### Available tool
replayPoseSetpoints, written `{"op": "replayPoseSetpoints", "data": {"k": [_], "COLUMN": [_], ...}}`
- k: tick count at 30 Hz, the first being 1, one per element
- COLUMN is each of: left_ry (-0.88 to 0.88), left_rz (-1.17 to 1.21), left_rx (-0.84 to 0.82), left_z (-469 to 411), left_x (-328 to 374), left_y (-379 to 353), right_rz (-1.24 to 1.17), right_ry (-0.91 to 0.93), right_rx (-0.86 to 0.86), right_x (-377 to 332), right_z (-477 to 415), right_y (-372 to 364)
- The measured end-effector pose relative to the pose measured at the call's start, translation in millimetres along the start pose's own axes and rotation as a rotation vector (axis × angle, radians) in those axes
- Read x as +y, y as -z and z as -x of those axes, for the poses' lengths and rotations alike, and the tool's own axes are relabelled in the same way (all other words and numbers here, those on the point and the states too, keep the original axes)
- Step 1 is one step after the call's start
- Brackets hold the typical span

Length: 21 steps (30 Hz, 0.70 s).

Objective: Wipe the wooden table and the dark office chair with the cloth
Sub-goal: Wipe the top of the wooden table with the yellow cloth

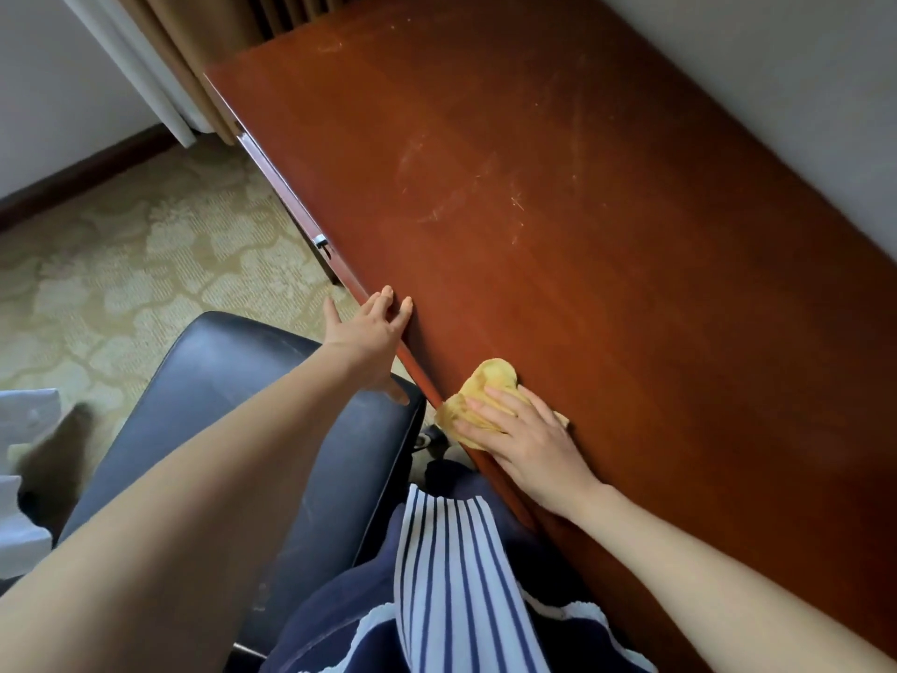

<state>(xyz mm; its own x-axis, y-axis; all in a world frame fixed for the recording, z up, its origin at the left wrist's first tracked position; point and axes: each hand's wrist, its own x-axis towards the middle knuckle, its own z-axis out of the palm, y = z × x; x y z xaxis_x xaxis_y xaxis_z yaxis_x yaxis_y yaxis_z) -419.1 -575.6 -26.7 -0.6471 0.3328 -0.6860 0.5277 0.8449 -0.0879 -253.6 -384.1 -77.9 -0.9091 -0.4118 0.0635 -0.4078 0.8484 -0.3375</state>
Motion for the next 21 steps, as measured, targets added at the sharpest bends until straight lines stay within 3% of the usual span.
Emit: {"op": "replayPoseSetpoints", "data": {"k": [5,8,14,21], "left_ry": [-0.005,0.006,-0.004,0.001], "left_rz": [-0.014,-0.003,0.029,-0.017], "left_rx": [0.015,0.023,0.067,0.077], "left_z": [1.3,0.1,-0.5,1.5], "left_x": [2.3,3.4,2.3,4.9], "left_y": [-3.1,-4.8,-9.1,-8.2], "right_rz": [0.042,0.073,0.12,0.065], "right_ry": [0.232,0.245,0.052,-0.375], "right_rx": [-0.096,-0.114,-0.152,-0.098], "right_x": [35.6,63.6,113.2,150.5], "right_z": [32.3,31.8,-1.1,-87.7], "right_y": [17.6,30.8,52.5,55.6]}}
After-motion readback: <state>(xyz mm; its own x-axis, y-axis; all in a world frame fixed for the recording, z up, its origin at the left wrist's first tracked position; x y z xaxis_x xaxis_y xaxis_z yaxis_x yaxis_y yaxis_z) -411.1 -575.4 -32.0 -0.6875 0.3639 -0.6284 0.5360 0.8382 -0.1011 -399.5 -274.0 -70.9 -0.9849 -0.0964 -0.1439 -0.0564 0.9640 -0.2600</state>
